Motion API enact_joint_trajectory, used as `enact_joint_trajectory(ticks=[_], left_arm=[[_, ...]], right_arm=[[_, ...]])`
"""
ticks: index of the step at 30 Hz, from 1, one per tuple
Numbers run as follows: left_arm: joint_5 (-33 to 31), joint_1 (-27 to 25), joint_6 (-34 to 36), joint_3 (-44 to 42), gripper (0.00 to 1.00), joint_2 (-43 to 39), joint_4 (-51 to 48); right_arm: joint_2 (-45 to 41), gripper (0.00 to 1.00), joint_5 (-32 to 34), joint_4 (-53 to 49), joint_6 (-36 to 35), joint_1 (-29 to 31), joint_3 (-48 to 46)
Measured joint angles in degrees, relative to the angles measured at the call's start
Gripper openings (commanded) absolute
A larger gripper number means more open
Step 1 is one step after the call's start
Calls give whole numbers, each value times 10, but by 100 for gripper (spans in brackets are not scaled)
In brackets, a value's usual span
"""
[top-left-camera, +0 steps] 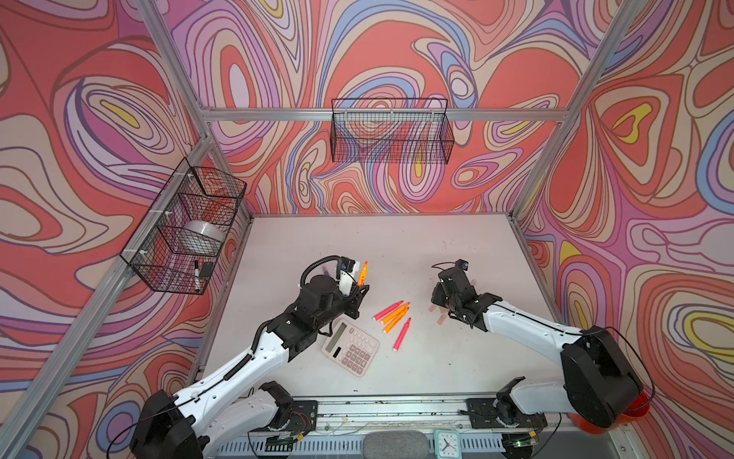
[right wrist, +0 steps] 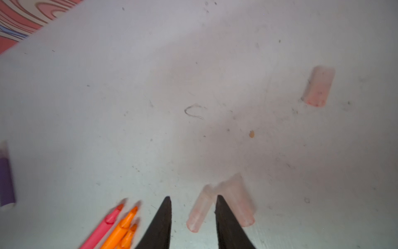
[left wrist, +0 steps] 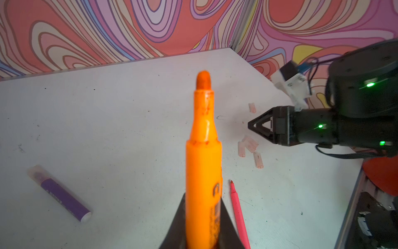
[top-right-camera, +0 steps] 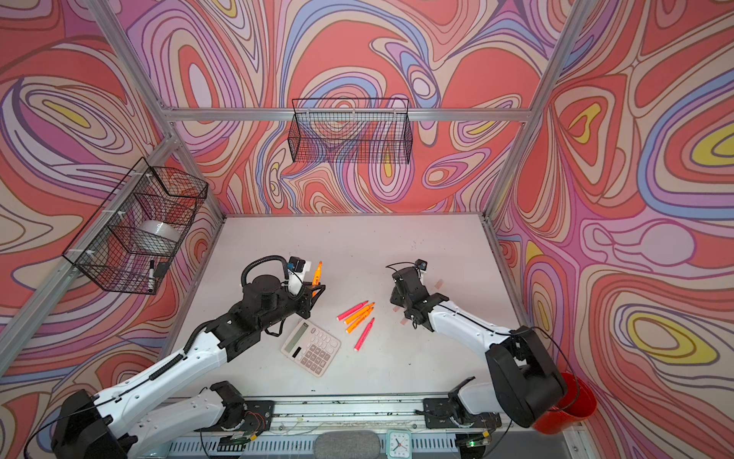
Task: Insert the pens into the pen caps
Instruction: 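Grasp a translucent pink cap with the right gripper and lift it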
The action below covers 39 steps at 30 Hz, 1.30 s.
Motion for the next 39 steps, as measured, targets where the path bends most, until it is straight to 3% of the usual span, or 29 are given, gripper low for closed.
enact_joint_trajectory(ticks=[12, 39], left_arm=[[47, 0, -19, -2, 0, 18, 10], [64, 0, -23, 9, 0, 47, 12]], right_arm=[[-8, 20, -1, -25, -28, -14, -10], [74, 27, -4, -26, -16, -37, -9]])
